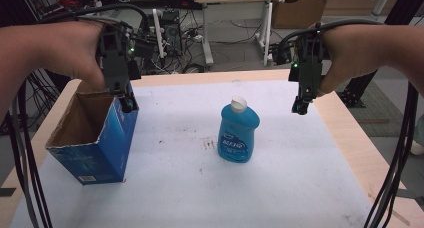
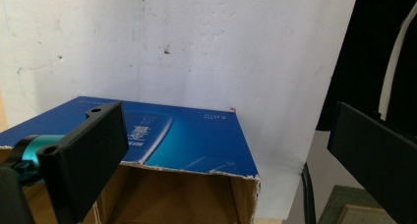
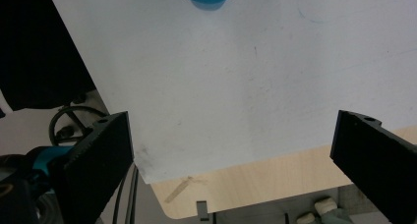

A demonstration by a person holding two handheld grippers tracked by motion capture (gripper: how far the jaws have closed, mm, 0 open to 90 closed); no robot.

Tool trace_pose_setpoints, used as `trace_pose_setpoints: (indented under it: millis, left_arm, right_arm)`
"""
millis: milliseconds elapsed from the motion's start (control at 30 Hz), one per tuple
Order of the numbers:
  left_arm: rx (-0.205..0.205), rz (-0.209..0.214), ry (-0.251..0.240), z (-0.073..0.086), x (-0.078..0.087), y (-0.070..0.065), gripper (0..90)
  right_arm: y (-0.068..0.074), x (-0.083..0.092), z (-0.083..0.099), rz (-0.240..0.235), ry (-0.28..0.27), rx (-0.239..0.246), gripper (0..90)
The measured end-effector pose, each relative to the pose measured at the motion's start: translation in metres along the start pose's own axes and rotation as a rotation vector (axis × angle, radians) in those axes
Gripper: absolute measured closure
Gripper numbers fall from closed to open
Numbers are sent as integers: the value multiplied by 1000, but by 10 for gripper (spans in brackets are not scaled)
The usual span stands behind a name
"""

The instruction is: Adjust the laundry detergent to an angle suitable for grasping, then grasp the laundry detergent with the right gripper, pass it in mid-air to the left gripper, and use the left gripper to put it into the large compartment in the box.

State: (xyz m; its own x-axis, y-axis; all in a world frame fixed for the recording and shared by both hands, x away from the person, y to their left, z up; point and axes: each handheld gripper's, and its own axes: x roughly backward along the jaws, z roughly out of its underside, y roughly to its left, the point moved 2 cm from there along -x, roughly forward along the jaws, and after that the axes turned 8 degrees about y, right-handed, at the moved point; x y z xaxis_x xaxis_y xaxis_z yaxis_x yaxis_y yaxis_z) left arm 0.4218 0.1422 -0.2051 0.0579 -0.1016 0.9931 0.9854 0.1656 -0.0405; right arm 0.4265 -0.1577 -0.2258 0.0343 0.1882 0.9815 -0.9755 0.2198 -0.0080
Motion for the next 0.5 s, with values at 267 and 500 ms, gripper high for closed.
trace_pose_setpoints:
  millis: [267,500]
  left_arm:
    - [0,0,-5,0,-1,4,17]
    - [4,6,3,1,-3,5,17]
  right_arm:
    - [-3,-1,-3,-10,-2,1,14]
    - [-9,-4,-1,-9,1,-4,14]
